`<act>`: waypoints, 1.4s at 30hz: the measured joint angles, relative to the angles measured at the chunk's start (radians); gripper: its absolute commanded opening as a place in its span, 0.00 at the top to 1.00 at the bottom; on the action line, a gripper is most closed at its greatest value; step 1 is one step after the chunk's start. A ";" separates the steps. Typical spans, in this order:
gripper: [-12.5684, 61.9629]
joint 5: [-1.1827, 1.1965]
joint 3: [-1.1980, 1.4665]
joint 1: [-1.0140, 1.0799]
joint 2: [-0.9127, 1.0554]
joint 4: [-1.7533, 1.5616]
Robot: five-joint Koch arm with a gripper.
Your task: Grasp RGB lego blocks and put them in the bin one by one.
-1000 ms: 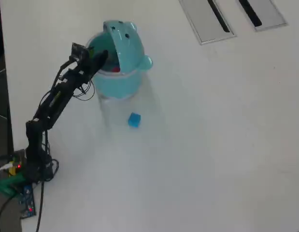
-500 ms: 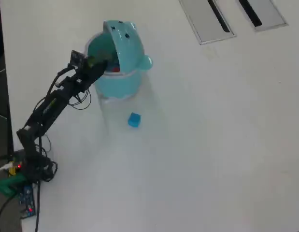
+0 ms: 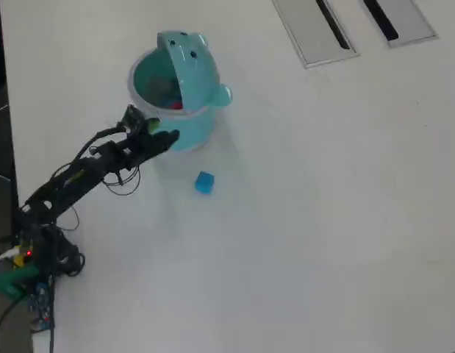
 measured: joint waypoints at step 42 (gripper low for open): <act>0.37 -0.028 -0.091 0.207 -0.439 0.104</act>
